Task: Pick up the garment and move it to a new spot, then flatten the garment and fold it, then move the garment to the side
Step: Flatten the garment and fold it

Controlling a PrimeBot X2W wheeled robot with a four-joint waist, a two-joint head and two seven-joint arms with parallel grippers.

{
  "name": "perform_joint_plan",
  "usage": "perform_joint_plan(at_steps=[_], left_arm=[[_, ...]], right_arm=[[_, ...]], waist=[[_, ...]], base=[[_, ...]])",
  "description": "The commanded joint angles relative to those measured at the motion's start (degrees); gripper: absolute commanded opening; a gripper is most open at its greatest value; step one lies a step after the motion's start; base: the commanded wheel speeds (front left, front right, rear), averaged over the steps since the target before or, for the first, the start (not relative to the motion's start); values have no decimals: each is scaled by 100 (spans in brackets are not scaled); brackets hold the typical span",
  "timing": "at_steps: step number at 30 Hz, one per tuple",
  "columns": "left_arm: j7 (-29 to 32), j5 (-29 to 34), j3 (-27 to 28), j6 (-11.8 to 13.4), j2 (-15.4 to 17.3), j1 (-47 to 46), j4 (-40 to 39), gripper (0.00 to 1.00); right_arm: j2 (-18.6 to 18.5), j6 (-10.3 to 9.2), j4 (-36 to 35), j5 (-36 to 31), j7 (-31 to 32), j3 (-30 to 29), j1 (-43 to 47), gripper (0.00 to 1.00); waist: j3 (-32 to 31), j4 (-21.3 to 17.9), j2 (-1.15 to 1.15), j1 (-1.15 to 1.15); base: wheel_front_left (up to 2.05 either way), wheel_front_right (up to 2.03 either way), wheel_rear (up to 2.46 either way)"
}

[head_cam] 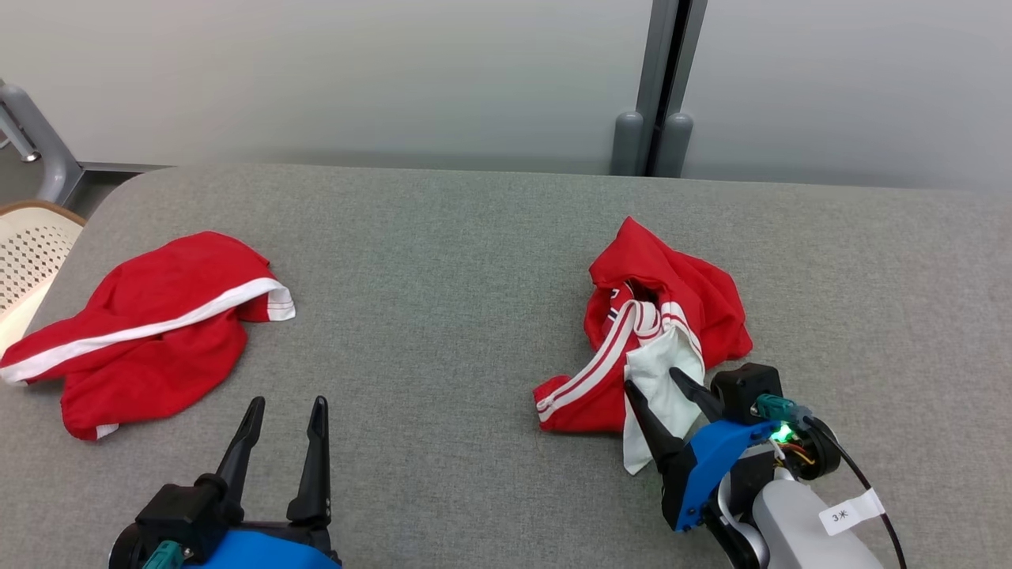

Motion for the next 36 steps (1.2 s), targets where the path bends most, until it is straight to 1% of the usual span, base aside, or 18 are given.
perform_joint_plan(at_steps=[1,2,5,8,13,16,19,23,28,32,36], left_arm=[[-30,-13,-5,-13,-1,-131,23,100],[-39,-15,-3,-16,-1,-146,33,100],[-57,-25,2,-19,2,-162,60,100],[-77,-36,9,-2,-1,-153,74,100],[-100,-64,41,23,22,-61,79,100],[-115,-69,48,32,23,-62,59,100],[-122,-55,28,32,21,-133,36,100],[-116,-42,0,29,30,-176,43,100],[-118,-44,-35,38,49,-91,46,100],[-98,-33,-72,52,70,-22,20,100],[-90,-39,-90,67,85,6,-26,100]], right_arm=[[-18,3,128,39,-64,-20,-129,39],[-18,3,180,70,-101,-19,-156,0],[-20,3,263,184,-322,-112,-220,0],[-18,3,177,282,-563,-196,-265,0],[-18,3,-311,372,-698,-178,-326,0],[-17,3,-763,368,-591,-50,-456,0],[-13,3,-1231,390,-448,248,-702,0],[-14,3,-1696,628,-322,760,-1213,0],[-17,3,-2107,1155,-499,1200,-1929,0],[-18,3,-2100,1328,-628,1151,-2129,0],[-20,3,-1621,1199,-467,862,-1699,0]], waist=[[32,24,0,0],[40,32,0,0],[53,44,0,0],[47,41,0,0],[11,-24,0,0],[-6,-47,0,0],[-5,-51,0,0],[-36,-40,0,0],[-120,-29,0,0],[-181,-19,0,0],[-193,-23,0,0]], base=[[0,0,0],[0,0,0],[0,0,0],[0,0,0],[0,0,0],[0,0,0],[0,0,0],[0,0,0],[0,0,0],[0,0,0],[0,0,0]])
